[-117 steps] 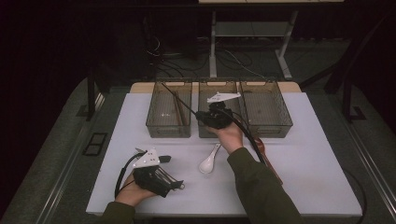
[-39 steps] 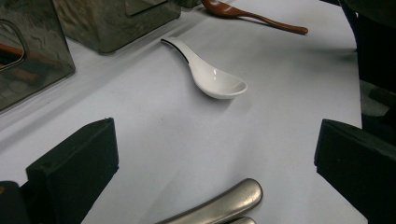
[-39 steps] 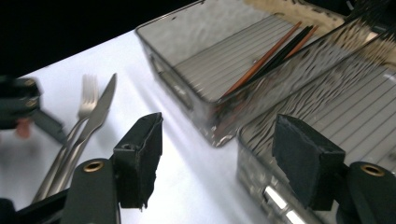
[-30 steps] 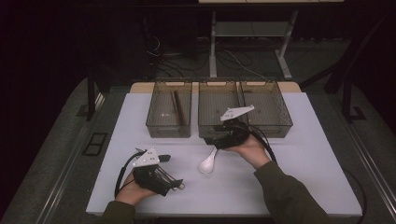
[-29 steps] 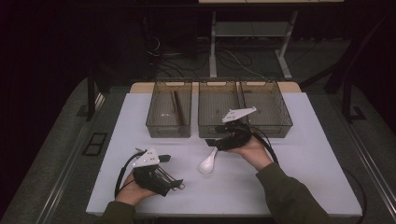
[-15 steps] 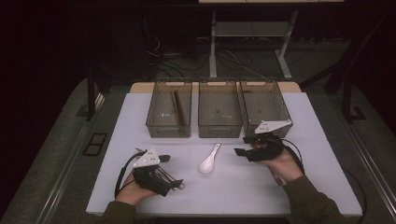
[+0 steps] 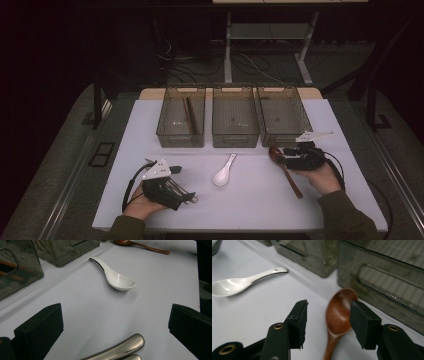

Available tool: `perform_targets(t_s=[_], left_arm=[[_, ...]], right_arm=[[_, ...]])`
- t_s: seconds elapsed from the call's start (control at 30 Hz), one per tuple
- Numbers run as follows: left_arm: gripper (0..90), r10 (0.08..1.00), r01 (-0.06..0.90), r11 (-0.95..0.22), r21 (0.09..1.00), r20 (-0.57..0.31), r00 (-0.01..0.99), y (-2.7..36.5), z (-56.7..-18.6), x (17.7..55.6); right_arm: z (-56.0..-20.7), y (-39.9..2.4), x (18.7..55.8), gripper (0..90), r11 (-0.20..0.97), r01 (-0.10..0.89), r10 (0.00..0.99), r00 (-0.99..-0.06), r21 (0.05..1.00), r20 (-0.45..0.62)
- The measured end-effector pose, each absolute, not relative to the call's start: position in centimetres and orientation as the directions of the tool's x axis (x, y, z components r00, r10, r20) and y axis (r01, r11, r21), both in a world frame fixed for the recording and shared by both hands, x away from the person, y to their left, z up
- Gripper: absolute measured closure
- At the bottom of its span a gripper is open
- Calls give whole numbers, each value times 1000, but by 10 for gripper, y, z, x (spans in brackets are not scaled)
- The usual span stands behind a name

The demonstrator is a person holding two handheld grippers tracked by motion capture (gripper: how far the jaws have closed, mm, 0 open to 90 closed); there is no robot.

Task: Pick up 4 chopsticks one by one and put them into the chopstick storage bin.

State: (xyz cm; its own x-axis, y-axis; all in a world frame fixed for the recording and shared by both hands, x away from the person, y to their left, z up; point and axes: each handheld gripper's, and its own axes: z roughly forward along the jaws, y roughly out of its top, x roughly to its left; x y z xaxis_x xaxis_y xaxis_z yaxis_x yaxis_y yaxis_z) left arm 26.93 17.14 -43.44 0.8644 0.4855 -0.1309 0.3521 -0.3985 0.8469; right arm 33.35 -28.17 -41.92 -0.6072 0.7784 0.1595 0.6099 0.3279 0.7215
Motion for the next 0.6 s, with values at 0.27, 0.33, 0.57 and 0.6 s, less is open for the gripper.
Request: perform_targets(t_s=[0.27,0.33,0.57,0.6], left_arm=[[0,483,353,-401,845,-132,865,171,-435,269],[0,484,352,-402,845,-131,866,171,-435,269],[0,482,350,-404,845,-129,867,170,-435,269],[0,482,351,-404,845,-130,866,170,-435,269]], right_arm=[[-434,-287,348,478,303,652,813,-557,695,169],[-437,-285,350,478,300,658,815,-553,691,174],[-443,-279,353,476,309,664,815,-554,681,171],[-443,-279,353,476,311,663,814,-556,681,170]])
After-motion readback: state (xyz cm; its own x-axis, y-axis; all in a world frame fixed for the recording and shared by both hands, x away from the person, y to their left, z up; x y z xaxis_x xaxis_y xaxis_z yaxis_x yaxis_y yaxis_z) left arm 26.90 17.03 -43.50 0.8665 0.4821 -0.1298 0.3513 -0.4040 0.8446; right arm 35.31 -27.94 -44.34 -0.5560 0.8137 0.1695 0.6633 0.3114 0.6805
